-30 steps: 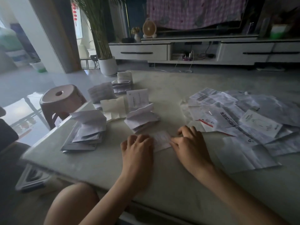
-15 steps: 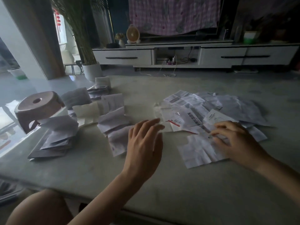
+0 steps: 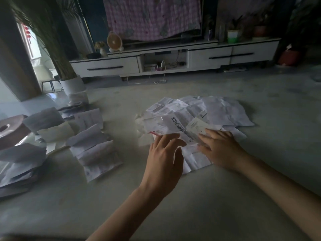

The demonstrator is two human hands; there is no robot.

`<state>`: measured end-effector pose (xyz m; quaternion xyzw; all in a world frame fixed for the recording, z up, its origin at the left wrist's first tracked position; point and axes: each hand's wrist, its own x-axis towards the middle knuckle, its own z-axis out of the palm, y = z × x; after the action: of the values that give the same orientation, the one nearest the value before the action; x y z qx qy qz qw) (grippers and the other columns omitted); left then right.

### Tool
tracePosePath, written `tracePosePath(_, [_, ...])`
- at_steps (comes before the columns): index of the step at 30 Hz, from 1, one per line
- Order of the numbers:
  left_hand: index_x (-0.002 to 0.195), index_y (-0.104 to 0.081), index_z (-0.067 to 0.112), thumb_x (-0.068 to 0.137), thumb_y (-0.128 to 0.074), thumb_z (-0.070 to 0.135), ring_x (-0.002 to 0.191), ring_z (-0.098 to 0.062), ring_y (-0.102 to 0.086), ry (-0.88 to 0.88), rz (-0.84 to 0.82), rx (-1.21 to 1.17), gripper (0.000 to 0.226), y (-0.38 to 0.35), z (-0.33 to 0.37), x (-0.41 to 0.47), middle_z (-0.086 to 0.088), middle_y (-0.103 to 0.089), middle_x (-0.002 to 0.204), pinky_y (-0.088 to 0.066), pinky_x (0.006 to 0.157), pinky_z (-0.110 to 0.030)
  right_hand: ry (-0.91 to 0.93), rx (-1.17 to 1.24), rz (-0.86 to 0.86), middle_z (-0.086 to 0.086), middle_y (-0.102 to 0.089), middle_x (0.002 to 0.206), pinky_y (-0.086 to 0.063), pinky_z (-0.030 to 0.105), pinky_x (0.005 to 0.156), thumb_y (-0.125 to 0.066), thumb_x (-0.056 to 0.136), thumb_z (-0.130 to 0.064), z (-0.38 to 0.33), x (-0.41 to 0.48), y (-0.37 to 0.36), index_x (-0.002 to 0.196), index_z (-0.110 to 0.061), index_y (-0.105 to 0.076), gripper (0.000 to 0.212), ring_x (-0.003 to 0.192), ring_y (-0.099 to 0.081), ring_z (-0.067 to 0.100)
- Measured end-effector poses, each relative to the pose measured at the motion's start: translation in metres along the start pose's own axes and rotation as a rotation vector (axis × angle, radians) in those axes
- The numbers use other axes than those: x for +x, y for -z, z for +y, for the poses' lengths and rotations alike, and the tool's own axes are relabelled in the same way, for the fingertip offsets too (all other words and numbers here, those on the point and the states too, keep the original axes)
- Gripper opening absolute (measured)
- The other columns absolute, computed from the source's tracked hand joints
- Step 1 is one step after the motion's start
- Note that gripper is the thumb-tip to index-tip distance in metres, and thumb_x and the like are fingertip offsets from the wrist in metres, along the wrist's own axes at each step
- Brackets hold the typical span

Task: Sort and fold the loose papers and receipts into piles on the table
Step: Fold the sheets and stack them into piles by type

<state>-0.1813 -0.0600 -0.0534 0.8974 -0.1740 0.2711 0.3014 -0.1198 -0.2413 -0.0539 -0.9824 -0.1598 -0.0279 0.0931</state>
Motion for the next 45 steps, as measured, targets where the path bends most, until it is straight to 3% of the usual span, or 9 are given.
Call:
tracePosePath(8, [0.097, -0.068, 0.019, 0.086, -0.046, 0.019, 0.110, -0.013, -0.053, 0.063, -0.030, -0.053, 0.025, -0.001, -0.002, 0.002, 0.002, -0.062, 0.115, -0.041, 0.092, -0.026, 0.054, 0.052, 0.249, 0.008, -0.063, 0.109, -0.043, 0.038, 0.084, -0.043, 0.095, -0.030, -0.001, 0.001, -0.005, 0.100, -0.014, -0.063, 0.027, 0.098, -0.058, 0.029])
tracePosePath(11, [0.097, -0.068, 0.019, 0.087, -0.042, 0.025, 0.109, -0.011, -0.053, 0.073, -0.023, -0.062, 0.028, -0.001, -0.002, 0.001, 0.003, -0.063, 0.114, -0.040, 0.093, -0.023, -0.028, 0.219, 0.445, 0.015, -0.064, 0.070, -0.033, 0.033, 0.062, -0.037, 0.086, -0.029, -0.004, 0.003, -0.006, 0.058, -0.017, -0.044, 0.032, 0.063, -0.051, 0.030])
tracePosePath(16, [0.098, -0.068, 0.019, 0.084, -0.047, 0.019, 0.111, -0.012, -0.053, 0.101, -0.049, -0.060, 0.025, -0.001, -0.001, 0.000, 0.003, -0.062, 0.116, -0.036, 0.093, -0.020, -0.229, 0.190, 0.325, 0.012, -0.056, 0.117, -0.039, 0.040, 0.090, -0.060, 0.085, -0.042, -0.009, 0.004, -0.012, 0.115, -0.006, -0.053, 0.047, 0.107, -0.053, 0.032])
tracePosePath(21, [0.100, -0.068, 0.020, 0.084, -0.045, 0.020, 0.113, -0.008, -0.050, 0.115, -0.049, -0.062, 0.028, 0.000, 0.000, -0.002, 0.006, -0.061, 0.118, -0.032, 0.094, -0.016, -0.298, 0.145, 0.328, 0.009, -0.062, 0.119, -0.034, 0.038, 0.090, -0.062, 0.082, -0.041, -0.011, 0.007, -0.012, 0.128, -0.014, -0.040, 0.058, 0.110, -0.057, 0.028])
tracePosePath(27, [0.097, -0.068, 0.017, 0.081, -0.051, 0.013, 0.104, -0.006, -0.050, 0.065, 0.024, -0.026, 0.023, 0.025, -0.012, -0.005, 0.007, -0.061, 0.108, -0.032, 0.090, -0.007, -0.298, 0.493, 0.538, 0.003, -0.067, 0.084, -0.045, 0.033, 0.079, -0.059, 0.083, -0.005, -0.008, 0.004, -0.007, 0.110, -0.007, -0.058, 0.027, 0.088, -0.064, 0.029])
tracePosePath(31, [0.098, -0.067, 0.012, 0.081, -0.042, 0.030, 0.101, -0.019, -0.057, 0.126, 0.104, 0.096, 0.035, 0.064, -0.042, -0.017, -0.004, -0.065, 0.107, -0.044, 0.087, -0.028, -0.294, 0.460, 0.437, 0.012, -0.064, 0.112, -0.041, 0.031, 0.084, -0.064, 0.084, -0.031, -0.012, 0.007, -0.004, 0.119, -0.006, -0.054, 0.044, 0.105, -0.059, 0.029])
tracePosePath(35, [0.102, -0.067, 0.006, 0.081, -0.042, 0.027, 0.101, -0.022, -0.051, 0.161, 0.135, 0.241, 0.038, 0.101, -0.074, -0.027, -0.013, -0.066, 0.107, -0.037, 0.086, -0.026, -0.322, 0.129, 0.328, 0.009, -0.062, 0.115, -0.037, 0.039, 0.088, -0.067, 0.078, -0.047, -0.021, 0.007, -0.014, 0.120, -0.010, -0.050, 0.058, 0.110, -0.055, 0.029])
tracePosePath(42, [0.130, -0.049, 0.005, 0.085, -0.037, 0.041, 0.122, -0.031, -0.045, 0.238, 0.119, 0.342, 0.058, 0.121, -0.103, -0.053, -0.015, -0.053, 0.132, -0.033, 0.098, -0.041, -0.368, 0.482, 0.550, 0.012, -0.070, 0.102, -0.046, 0.039, 0.083, -0.065, 0.077, -0.006, -0.029, 0.011, -0.014, 0.101, -0.008, -0.064, 0.024, 0.097, -0.063, 0.033])
tracePosePath(45, [0.130, -0.049, 0.003, 0.088, -0.044, 0.031, 0.117, -0.034, -0.048, 0.314, 0.221, 0.270, 0.050, 0.127, -0.108, -0.060, -0.019, -0.055, 0.127, -0.038, 0.095, -0.046, -0.240, 0.583, 0.751, 0.016, -0.069, 0.092, -0.041, 0.025, 0.067, -0.055, 0.080, 0.001, -0.042, 0.009, 0.002, 0.091, 0.000, -0.066, 0.015, 0.085, -0.064, 0.028])
